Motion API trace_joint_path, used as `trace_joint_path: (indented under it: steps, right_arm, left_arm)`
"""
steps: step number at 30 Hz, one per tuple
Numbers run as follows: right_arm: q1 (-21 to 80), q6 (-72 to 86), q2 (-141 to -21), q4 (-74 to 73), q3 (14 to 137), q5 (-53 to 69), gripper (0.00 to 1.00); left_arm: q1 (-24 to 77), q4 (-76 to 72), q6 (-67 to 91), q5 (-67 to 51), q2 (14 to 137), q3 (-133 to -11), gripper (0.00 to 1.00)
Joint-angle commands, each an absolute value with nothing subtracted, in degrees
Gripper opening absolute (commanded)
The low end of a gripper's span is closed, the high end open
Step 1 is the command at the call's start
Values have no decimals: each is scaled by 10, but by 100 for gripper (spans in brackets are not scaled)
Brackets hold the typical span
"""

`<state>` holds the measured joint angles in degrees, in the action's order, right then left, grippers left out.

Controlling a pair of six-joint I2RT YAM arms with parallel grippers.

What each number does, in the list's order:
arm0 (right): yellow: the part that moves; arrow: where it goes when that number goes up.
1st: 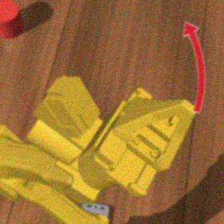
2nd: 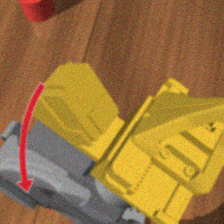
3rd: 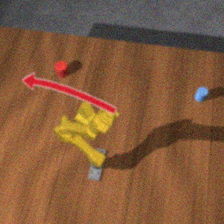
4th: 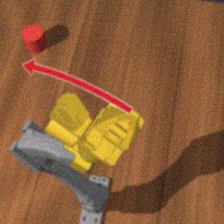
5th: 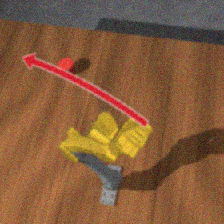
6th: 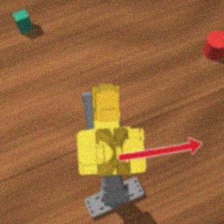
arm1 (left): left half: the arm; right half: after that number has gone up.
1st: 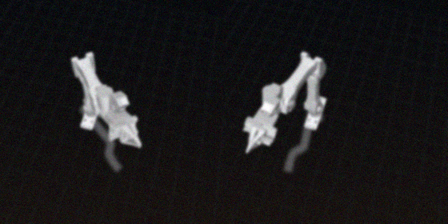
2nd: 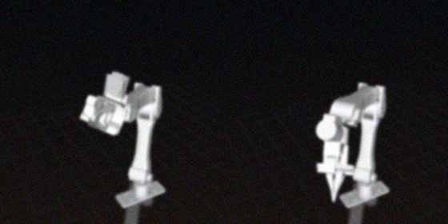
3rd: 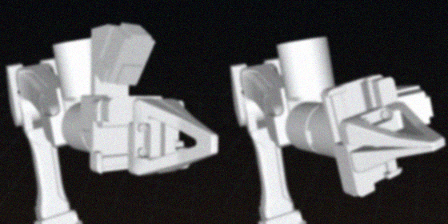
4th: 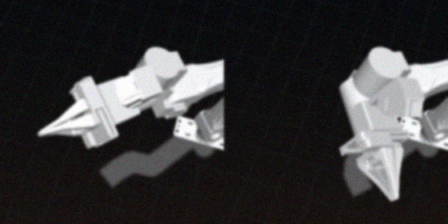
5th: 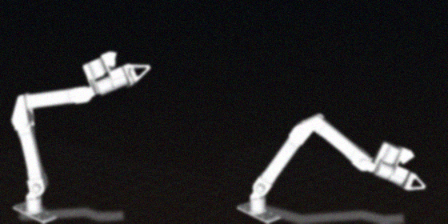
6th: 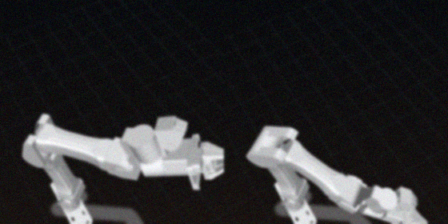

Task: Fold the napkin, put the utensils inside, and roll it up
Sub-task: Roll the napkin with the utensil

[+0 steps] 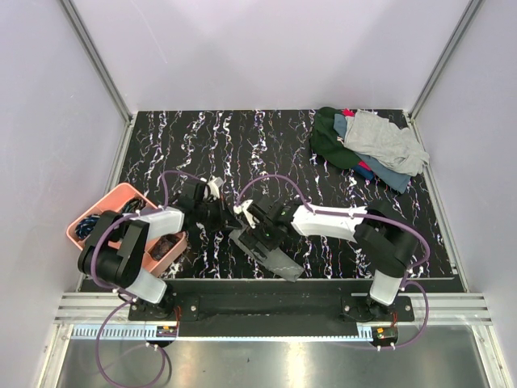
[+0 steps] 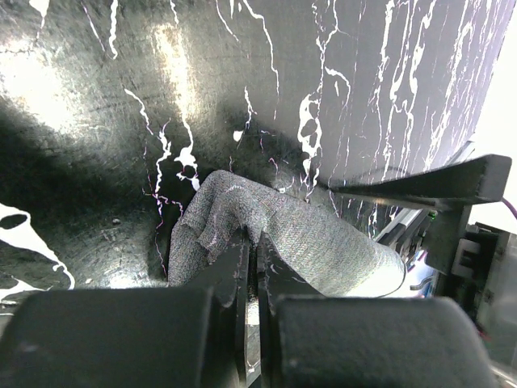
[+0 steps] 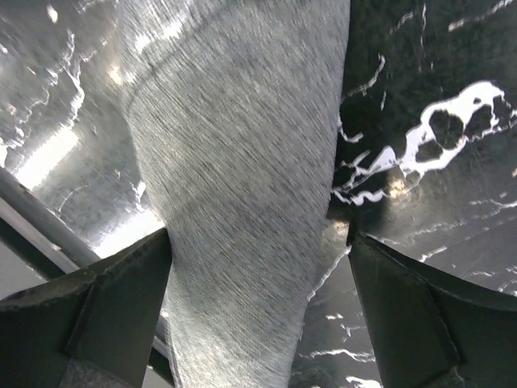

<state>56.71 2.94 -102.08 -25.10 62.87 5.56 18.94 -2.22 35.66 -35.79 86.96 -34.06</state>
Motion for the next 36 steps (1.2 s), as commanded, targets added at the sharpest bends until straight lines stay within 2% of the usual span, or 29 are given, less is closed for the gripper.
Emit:
trace_joint_path:
  steps: [1,3,5,6,11,12,13,15,16,18,19,22,29,36]
  right_arm:
    - [571,46,-1043,-265,643,30,96]
    - [572,49,-1049,-271,642,39,94]
    - [571,50,-1055,-272,642,53,88]
    - [572,54,-1059,-273,643,59,80]
    - [570,86,-1082,-281,650,99,59]
    - [567,90,-1085,-282,650,109,57]
    - [558,93,-1091,-282,652,138,53]
    - [547,92,-1099,-279,651,176,50]
    - [532,91,-1101,-276,651,207,47]
    - [519,84,-1106,-268,647,240,46]
    - [511,82,-1107,-263,645,276,45]
    - [479,76,-1110,-232,635,345,41]
    - [447,64,-1145,-229,645,419,40]
    - [437,62,-1151,-228,649,423,39]
  left_arm:
    - [192,-14,342,-357,877,-365,0]
    - [192,-11,343,-358,882,-371,0]
    - [192,-12,342,-362,889,-377,0]
    - [192,-11,343,-363,890,-380,0]
    - [191,-9,344,-365,893,-403,0]
    - [190,-7,345,-365,893,-409,2]
    - [189,-3,345,-364,894,-422,15]
    - [183,-2,344,-363,894,-436,23]
    - [181,14,341,-361,890,-450,35]
    - [172,20,336,-357,885,-460,41]
    - [170,25,334,-353,878,-462,48]
    - [163,25,330,-338,861,-453,53]
    - [164,-15,325,-352,846,-406,58]
    - [169,-40,331,-365,867,-371,55]
